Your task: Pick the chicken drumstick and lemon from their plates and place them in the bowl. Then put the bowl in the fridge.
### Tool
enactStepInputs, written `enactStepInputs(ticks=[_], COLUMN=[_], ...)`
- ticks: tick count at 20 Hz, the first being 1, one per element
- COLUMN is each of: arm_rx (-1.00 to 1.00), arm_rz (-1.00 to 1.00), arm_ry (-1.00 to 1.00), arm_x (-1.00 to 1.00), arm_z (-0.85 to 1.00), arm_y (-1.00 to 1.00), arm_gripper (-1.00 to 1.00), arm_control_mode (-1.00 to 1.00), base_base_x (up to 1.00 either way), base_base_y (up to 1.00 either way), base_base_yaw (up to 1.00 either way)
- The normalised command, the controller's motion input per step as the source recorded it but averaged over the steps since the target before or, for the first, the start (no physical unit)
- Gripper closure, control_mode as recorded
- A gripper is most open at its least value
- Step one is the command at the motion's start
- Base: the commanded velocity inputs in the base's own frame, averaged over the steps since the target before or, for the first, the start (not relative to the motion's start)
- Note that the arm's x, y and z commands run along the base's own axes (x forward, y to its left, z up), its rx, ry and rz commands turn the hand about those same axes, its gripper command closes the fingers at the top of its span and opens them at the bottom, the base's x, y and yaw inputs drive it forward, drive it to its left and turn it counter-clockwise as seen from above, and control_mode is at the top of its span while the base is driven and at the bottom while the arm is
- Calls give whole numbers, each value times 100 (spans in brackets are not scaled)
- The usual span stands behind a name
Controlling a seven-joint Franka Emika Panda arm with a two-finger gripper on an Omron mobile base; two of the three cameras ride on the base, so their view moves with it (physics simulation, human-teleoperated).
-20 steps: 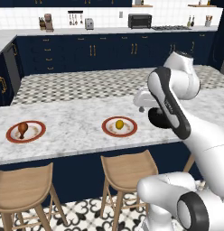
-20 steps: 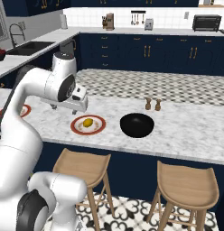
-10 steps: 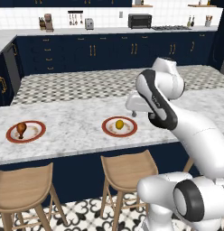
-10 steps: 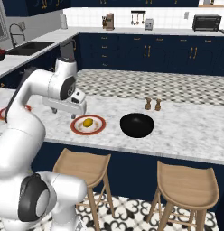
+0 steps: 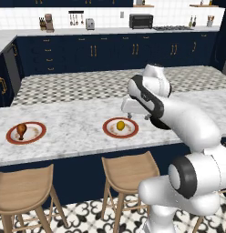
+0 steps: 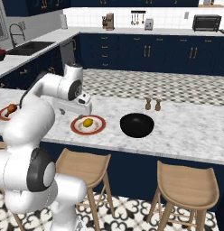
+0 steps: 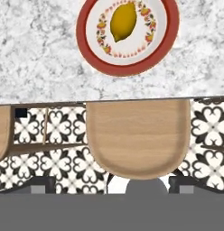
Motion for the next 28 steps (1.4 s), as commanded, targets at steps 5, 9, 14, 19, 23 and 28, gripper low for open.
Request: enactStepInputs(ticks=[5, 9, 14, 19, 23, 28], arm_rx=[0, 0, -4, -12, -4, 0], arm_rz=[0, 0, -1, -8, -8, 0], arm_ry=[11, 7, 1, 0, 0, 1], arm_x=[80, 74, 64, 16, 29, 62], arm_z=[-28, -31, -40, -52, -37, -16], arm_y=[0, 0, 0, 0, 8, 8], arm_gripper=[-100, -100, -100, -100, -100, -100], arm_control_mode=[-100, -100, -100, -100, -100, -100], base_base_x=[0, 0, 0, 0, 0, 0], base_base_y=[0, 0, 0, 0, 0, 0], base_base_yaw=[0, 0, 0, 0, 0, 0])
